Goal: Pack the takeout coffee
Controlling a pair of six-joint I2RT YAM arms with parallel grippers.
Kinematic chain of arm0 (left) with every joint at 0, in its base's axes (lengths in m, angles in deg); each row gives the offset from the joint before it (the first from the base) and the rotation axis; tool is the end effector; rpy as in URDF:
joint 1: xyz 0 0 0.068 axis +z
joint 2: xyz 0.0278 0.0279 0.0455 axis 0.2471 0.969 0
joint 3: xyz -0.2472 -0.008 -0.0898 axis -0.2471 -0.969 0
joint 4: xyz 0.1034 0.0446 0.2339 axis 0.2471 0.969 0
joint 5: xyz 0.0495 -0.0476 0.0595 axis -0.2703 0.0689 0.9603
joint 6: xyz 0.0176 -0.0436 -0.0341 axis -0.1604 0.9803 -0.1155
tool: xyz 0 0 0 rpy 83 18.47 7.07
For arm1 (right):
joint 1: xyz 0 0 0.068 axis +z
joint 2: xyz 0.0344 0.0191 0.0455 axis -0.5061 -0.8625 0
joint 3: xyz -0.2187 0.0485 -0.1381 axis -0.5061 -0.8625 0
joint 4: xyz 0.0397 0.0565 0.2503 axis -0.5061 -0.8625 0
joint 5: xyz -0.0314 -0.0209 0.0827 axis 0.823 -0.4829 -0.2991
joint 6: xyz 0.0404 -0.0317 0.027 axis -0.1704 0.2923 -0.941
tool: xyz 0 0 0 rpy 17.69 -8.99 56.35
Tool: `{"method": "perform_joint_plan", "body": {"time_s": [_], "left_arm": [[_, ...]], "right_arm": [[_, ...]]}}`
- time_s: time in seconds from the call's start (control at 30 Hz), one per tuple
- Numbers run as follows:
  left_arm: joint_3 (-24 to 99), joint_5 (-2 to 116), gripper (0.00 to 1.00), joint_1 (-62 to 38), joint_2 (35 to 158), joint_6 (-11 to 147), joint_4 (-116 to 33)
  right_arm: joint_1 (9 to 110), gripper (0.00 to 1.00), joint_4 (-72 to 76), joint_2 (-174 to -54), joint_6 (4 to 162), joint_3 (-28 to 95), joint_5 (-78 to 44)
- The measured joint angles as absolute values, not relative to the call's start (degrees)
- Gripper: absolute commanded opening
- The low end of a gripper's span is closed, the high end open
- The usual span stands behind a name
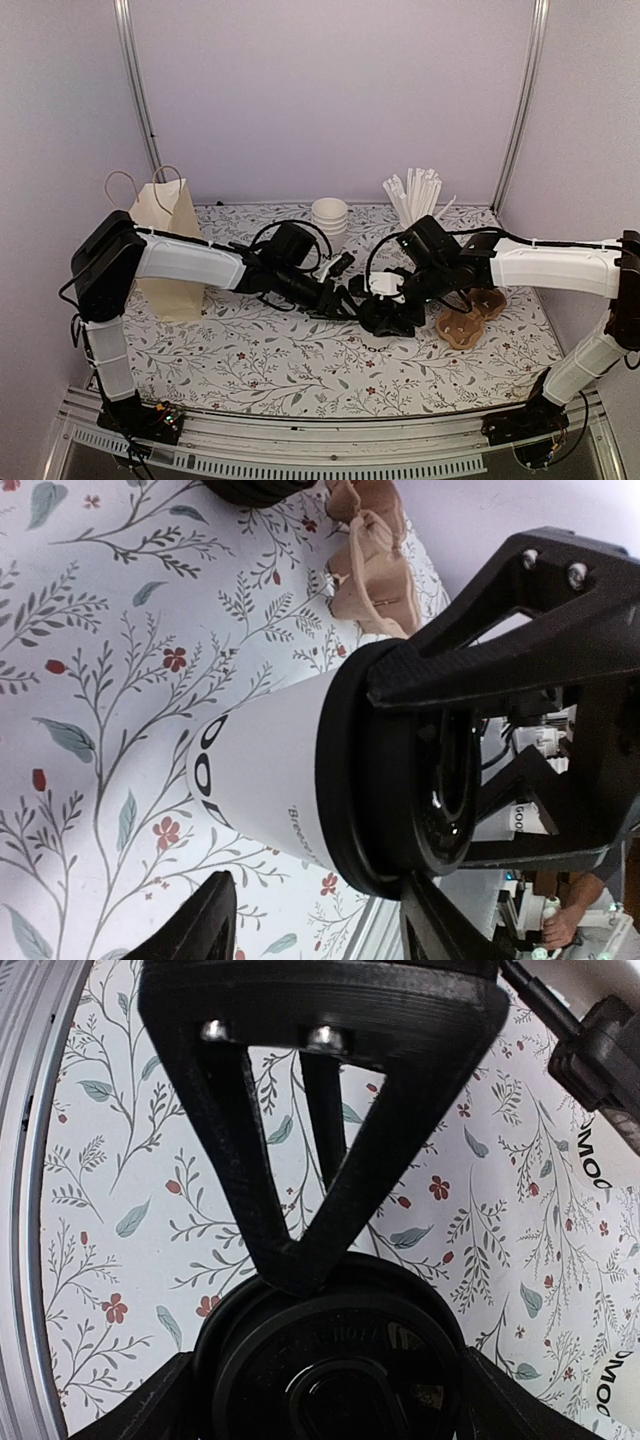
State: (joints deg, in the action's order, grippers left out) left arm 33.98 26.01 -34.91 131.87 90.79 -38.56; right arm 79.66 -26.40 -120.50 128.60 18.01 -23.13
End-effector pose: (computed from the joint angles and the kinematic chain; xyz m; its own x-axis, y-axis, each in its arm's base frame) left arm 0.2467 -0.3267 0.1574 -0.8681 0.3427 -0.3590 0.4830 0.4169 -0.7700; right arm 0.1988 0.2456 0.2125 0.0947 -0.8269 -0.5543 -0.9801 0.0200 -0.1973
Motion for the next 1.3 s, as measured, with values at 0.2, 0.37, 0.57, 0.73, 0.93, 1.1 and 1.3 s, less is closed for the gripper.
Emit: {"method": "perform_joint_plan", "body": {"time_s": [0.2,0.37,0.57,0.73,0.93,1.1,1.3], "left_arm": [[34.3,32.7,0.62,-35.5,128.9,87.1,-36.1],[34.3,35.7,0.63,-35.5,123.7,85.3,-39.0],[33.2,38.1,0.64,-34.4,117.4,83.8,-40.7],[31.7,39.5,0.64,-33.2,115.7,83.3,-40.9],[30.5,40.2,0.64,-32.6,115.7,82.9,-40.8],[30.5,40.5,0.64,-32.0,115.7,82.7,-40.9],[30.5,40.5,0.64,-31.2,115.7,82.7,-40.9]], "right_arm": [[80.4,0.81,-27.3,-120.7,128.4,18.8,-22.1],[82.1,0.80,-27.3,-121.4,128.5,19.7,-22.1],[80.4,0.79,-31.3,-121.6,128.7,21.5,-22.1],[76.3,0.79,-34.4,-121.9,129.4,24.1,-21.8],[70.6,0.79,-36.3,-120.5,129.7,26.6,-21.6],[64.4,0.79,-37.5,-117.3,130.4,27.9,-21.5],[52.9,0.77,-38.5,-114.6,131.6,29.9,-22.5]]}}
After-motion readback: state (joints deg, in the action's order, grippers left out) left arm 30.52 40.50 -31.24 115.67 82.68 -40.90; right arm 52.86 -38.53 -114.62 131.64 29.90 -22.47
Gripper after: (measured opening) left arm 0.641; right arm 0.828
